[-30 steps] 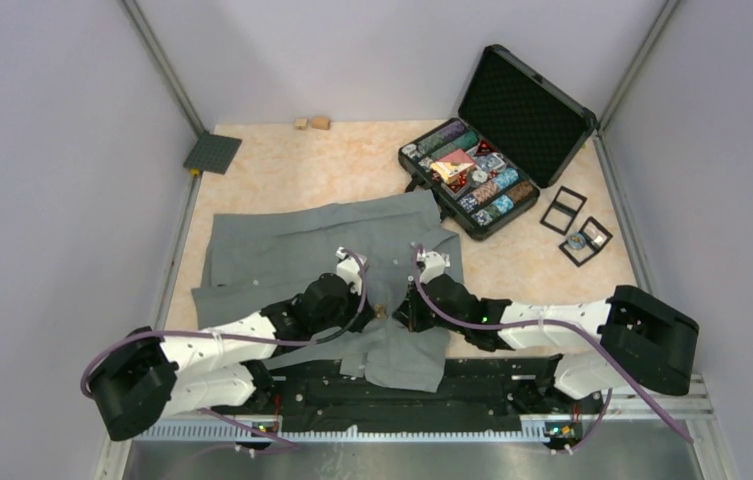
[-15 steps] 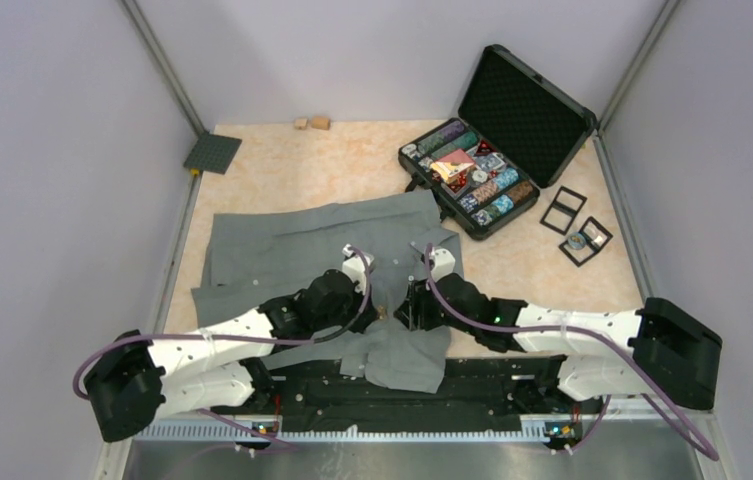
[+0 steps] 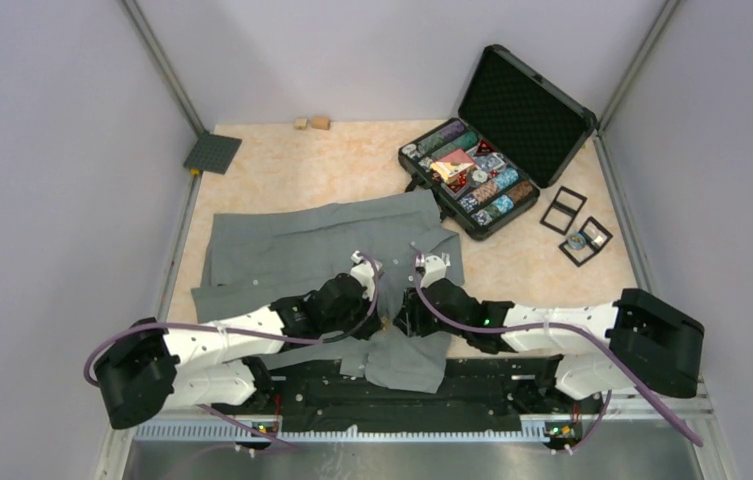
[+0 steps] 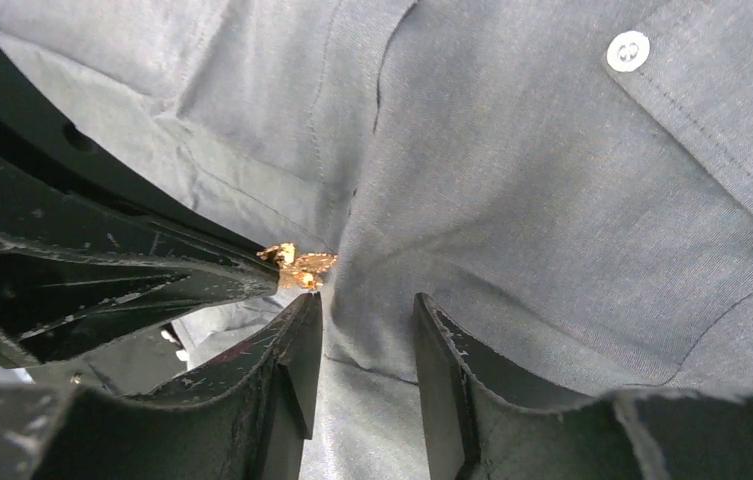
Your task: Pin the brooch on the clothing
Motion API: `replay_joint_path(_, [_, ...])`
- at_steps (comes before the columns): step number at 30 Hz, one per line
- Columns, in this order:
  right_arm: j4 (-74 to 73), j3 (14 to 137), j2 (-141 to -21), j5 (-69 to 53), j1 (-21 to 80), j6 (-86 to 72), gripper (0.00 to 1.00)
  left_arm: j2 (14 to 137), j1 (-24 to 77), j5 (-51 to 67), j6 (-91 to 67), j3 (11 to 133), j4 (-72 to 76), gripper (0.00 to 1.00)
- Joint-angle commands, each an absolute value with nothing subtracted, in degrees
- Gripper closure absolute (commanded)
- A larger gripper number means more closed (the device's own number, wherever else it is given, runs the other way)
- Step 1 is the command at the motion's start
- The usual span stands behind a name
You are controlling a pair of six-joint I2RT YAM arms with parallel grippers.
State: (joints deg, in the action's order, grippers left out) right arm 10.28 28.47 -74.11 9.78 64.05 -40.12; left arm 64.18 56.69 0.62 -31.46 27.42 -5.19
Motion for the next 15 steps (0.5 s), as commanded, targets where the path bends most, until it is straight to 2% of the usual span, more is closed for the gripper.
replay_joint_path(1, [13.37,27.91,-75.40,10.45,64.98,-40.41,0.63,65.05,57.03,1.21,-32.40,29.58,-2.73,1.00])
replay_joint_path(5, [14.08,27.62,-75.32,10.44,65.03,-40.60,0.74,65.85,57.04,0.80,-32.77,29.60,-2.52,1.00])
replay_joint_path(12, [15.36,27.13,-76.36,9.37,65.12,-41.10,0.75,66.27,57.02,0.53,-33.39,29.88,-2.27,1.00])
replay_joint_path(13, [15.60,27.03,-76.40,9.26,65.14,-41.17,0.79,66.31,56.97,0.53,-33.47,29.84,-2.20,1.00])
replay_joint_path(15, [16.08,26.88,-76.27,9.26,65.16,-41.37,0.94,66.55,57.03,0.53,-33.63,30.09,-2.25,1.00])
